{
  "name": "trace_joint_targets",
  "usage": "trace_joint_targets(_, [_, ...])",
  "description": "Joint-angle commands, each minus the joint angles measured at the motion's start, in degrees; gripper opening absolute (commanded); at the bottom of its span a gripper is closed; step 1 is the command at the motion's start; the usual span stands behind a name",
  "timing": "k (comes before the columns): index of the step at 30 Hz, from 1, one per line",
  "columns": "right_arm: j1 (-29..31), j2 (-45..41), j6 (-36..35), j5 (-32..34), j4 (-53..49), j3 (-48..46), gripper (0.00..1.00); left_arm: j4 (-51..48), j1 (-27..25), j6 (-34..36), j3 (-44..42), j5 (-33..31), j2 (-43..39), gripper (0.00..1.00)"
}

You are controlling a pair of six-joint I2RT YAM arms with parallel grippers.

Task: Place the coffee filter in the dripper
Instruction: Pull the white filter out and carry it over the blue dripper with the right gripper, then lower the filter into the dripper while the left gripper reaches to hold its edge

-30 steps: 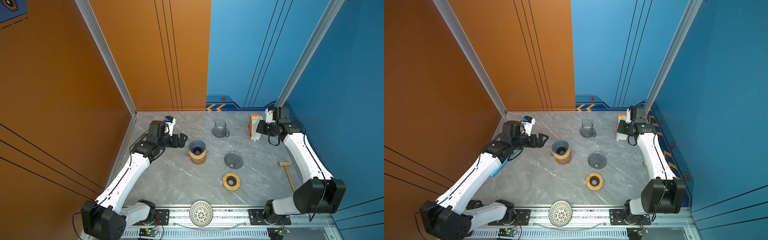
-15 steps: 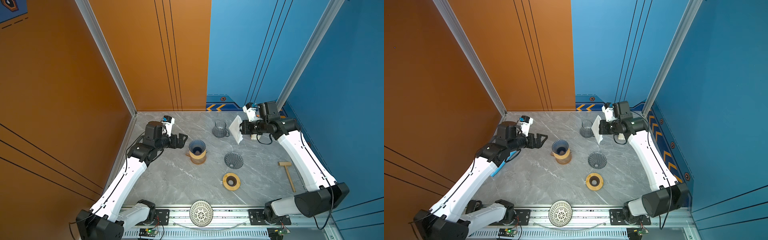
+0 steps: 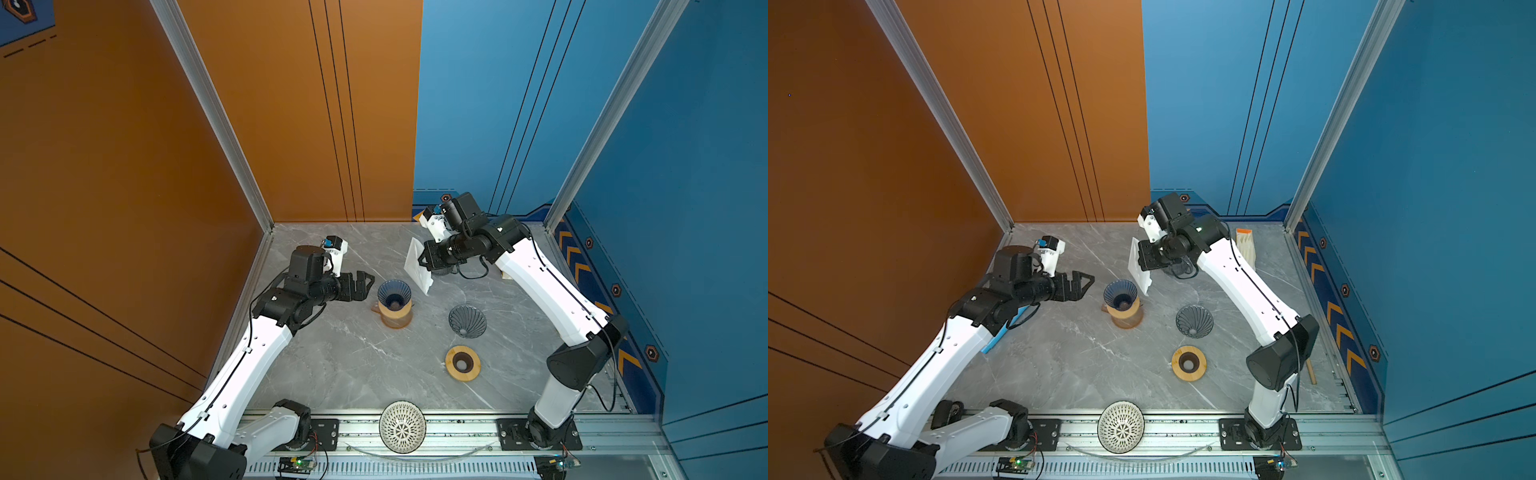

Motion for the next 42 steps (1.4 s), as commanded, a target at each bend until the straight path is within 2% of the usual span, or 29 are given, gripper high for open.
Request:
trace_joint_targets(1, [1.4, 3.6, 4.2, 2.6, -7.7, 4.4, 0.0, -1.8, 0.5, -1.5, 2.2, 1.9, -0.6, 0.99])
trace_joint_targets(5, [3.2, 7.4, 5.6, 5.3, -12.4, 8.9, 0.0, -1.8, 0.5, -1.7, 2.8, 2.9, 0.2, 0.97])
trace_joint_targets(12, [6.9, 11.6, 7.9, 8.3, -12.5, 9.9, 0.0, -1.7, 0.1, -2.7, 3.6, 4.4, 2.1, 0.95])
trace_joint_targets(19, [8.1, 14.8, 9.3, 10.6, -12.4, 11.3, 0.0, -0.8, -1.7, -4.2, 3.8, 5.2, 5.0, 0.94])
trace_joint_targets(37, [8.9, 18.2, 9.1, 9.1, -9.8, 11.1, 0.0, 3.6, -4.9, -5.7, 6.5, 7.7, 12.2, 0.94])
trace_joint_targets(42, [9.0, 17.8, 9.1, 9.4, -9.2, 10.7, 0.0, 3.5, -4.9, -5.5, 6.0, 7.2, 14.3, 0.89])
